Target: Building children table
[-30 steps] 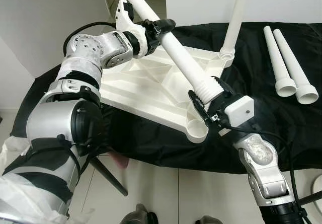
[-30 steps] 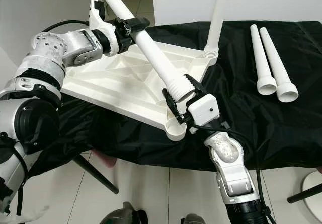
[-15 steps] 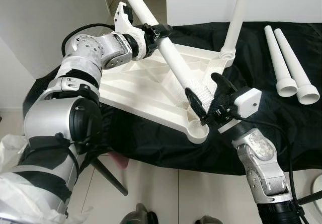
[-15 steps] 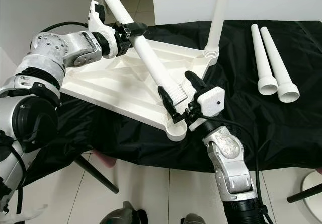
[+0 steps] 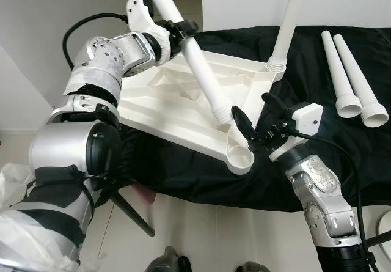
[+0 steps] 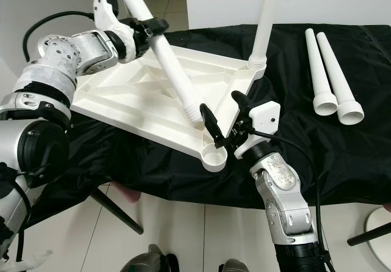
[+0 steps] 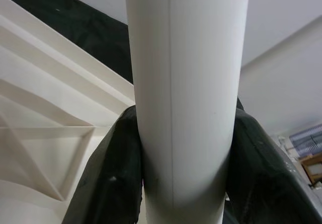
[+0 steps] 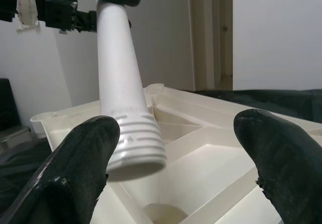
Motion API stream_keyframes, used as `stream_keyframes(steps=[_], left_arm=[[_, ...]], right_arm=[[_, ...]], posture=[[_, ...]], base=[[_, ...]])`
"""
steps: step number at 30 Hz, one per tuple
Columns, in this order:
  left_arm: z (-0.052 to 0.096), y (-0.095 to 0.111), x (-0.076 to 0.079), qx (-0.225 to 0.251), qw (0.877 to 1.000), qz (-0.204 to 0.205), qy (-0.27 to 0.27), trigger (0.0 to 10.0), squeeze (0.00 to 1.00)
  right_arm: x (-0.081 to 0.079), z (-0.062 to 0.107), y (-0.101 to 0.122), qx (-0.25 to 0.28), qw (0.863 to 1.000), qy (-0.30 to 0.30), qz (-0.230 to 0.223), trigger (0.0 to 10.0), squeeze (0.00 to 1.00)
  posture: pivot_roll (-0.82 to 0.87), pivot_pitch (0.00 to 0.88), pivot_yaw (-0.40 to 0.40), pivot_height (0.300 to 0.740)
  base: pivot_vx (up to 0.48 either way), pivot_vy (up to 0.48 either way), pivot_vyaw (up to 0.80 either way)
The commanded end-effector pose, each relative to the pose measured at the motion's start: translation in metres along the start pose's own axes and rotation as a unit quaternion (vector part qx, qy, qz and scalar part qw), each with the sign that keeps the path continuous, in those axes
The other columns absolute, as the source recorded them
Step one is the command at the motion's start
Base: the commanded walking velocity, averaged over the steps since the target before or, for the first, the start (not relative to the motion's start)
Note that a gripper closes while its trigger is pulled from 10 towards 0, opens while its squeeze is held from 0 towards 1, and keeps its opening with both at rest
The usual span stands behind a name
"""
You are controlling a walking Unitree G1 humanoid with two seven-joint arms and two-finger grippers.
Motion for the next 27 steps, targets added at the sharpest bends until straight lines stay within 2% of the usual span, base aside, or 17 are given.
stream_keyframes(steps=[1, 5, 6, 10, 13, 16, 17, 21, 23, 27], left_arm=[[0.004, 0.011, 0.009, 0.03, 0.997, -0.019, -0.068, 10.0, 0.0], [0.005, 0.013, 0.009, 0.039, 0.997, -0.033, -0.064, 10.0, 0.0], [0.005, 0.015, 0.012, 0.058, 0.994, -0.075, -0.059, 10.0, 0.0], [0.005, 0.014, 0.018, 0.071, 0.991, -0.101, -0.06, 10.0, 0.0], [0.006, 0.012, 0.027, 0.085, 0.986, -0.122, -0.068, 10.0, 0.0], [0.006, 0.011, 0.032, 0.092, 0.984, -0.134, -0.071, 10.0, 0.0], [0.007, 0.006, 0.041, 0.104, 0.978, -0.16, -0.081, 10.0, 0.0], [0.008, -0.002, 0.051, 0.111, 0.973, -0.181, -0.086, 10.0, 0.0], [0.008, -0.002, 0.051, 0.111, 0.973, -0.181, -0.086, 10.0, 0.0], [0.009, -0.013, 0.061, 0.117, 0.969, -0.197, -0.094, 10.0, 0.0]], right_arm=[[-0.002, 0.002, -0.001, -0.009, 1.0, 0.007, -0.009, 10.0, 0.0], [-0.001, 0.001, -0.002, -0.017, 1.0, 0.006, -0.005, 10.0, 0.0], [-0.001, -0.002, -0.004, -0.038, 0.999, 0.002, 0.011, 10.0, 0.0], [-0.005, -0.009, -0.004, -0.045, 0.999, 0.009, 0.017, 10.0, 0.0], [-0.009, -0.021, 0.001, -0.041, 0.999, 0.003, 0.02, 10.0, 0.0], [-0.011, -0.026, 0.003, -0.037, 0.999, 0.0, 0.024, 10.0, 0.0], [-0.014, -0.036, 0.008, -0.028, 0.999, -0.001, 0.028, 10.0, 0.0], [-0.016, -0.047, 0.014, -0.017, 0.999, -0.004, 0.038, 10.0, 0.0], [-0.016, -0.047, 0.014, -0.017, 0.999, -0.004, 0.038, 10.0, 0.0], [-0.013, -0.057, 0.016, -0.027, 0.998, -0.013, 0.053, 10.0, 0.0]], posture=[[-0.05, 0.007, 0.115, 0.74], [-0.05, 0.007, 0.115, 0.74], [-0.05, 0.005, 0.108, 0.74], [-0.05, 0.005, 0.108, 0.74], [-0.05, 0.006, 0.101, 0.74], [-0.05, 0.009, 0.098, 0.74], [-0.04, 0.008, 0.094, 0.74], [-0.04, 0.011, 0.086, 0.74], [-0.04, 0.011, 0.086, 0.74], [-0.03, 0.014, 0.08, 0.74]], base=[[0.0, 0.0, 0.0], [0.0, 0.0, 0.0], [0.0, 0.0, 0.0], [0.0, 0.0, 0.0], [0.0, 0.0, 0.0], [0.0, 0.0, 0.0], [0.0, 0.0, 0.0], [0.0, 0.0, 0.0], [0.0, 0.0, 0.0], [0.0, 0.0, 0.0]])
Point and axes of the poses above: a point about 5 cm out from each wrist's last joint towards the gripper, its own z axis pointing back from the gripper into the wrist, its own y axis along the axis of the wrist's last joint, x = y × z, the point moved 1 cm from there along -z, pointing out of the wrist towards the gripper, and after that the axes turned 5 degrees about -z, right-handed, at the moved point
